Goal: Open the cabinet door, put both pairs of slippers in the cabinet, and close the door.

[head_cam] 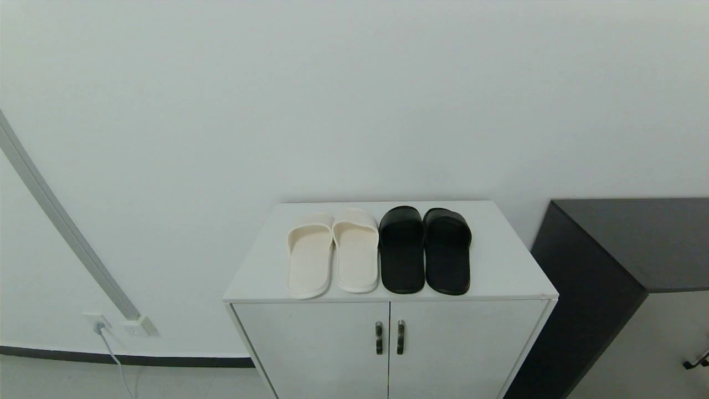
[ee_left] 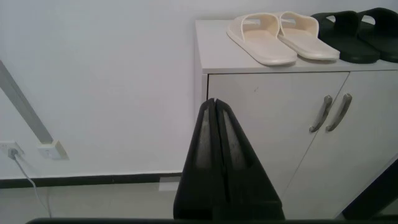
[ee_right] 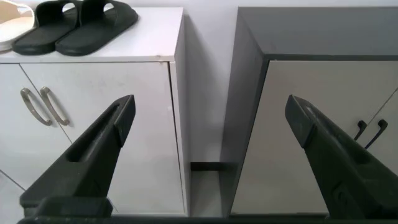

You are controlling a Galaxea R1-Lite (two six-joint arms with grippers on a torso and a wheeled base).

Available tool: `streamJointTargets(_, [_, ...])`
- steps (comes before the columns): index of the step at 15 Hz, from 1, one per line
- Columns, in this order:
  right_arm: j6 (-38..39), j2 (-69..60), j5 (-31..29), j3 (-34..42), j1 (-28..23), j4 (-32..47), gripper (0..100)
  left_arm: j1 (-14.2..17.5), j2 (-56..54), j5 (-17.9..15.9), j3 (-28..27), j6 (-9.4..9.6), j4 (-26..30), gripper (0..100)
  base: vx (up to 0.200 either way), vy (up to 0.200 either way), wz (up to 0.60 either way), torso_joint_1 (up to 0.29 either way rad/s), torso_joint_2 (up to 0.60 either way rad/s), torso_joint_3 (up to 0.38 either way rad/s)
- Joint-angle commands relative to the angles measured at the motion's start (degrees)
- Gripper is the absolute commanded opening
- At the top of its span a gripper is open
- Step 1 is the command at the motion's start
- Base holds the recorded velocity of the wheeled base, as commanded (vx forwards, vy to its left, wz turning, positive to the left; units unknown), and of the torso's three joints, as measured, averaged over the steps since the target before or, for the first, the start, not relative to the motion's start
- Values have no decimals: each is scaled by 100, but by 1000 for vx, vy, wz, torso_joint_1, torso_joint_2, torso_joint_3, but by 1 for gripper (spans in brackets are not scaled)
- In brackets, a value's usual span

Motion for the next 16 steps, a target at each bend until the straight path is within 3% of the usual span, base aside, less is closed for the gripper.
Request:
streamJointTargets(1, [-11, 7, 1, -9, 1, -3, 100, 1, 4, -2, 0, 2, 6, 0, 0, 0, 0, 0, 0, 0])
streamJointTargets(6, [7, 25, 10, -149, 1, -56, 100, 1, 4, -46, 0, 20, 6, 0, 0, 0, 0, 0, 0, 0])
streamJointTargets(7, [490, 306, 1, -1090, 45, 50, 100, 1, 4, -46, 0, 29, 6, 0, 0, 0, 0, 0, 0, 0])
streamJointTargets(9, [587, 1361, 45, -2215, 62, 656, 100, 1, 4, -46, 0, 2, -2, 0, 0, 0, 0, 0, 0, 0])
streamJointTargets(11, [411, 2416, 713, -2241, 89, 832, 100, 1, 4, -46, 0, -15, -2, 0, 0, 0, 0, 0, 0, 0])
streamJointTargets(14, [402, 3224, 1258, -2303, 186, 770, 100, 1, 4, -20, 0, 11, -2, 0, 0, 0, 0, 0, 0, 0])
streamJointTargets(16, [508, 4006, 1232, -2426, 845, 366, 100, 1, 4, -2, 0, 20, -2, 0, 0, 0, 0, 0, 0, 0])
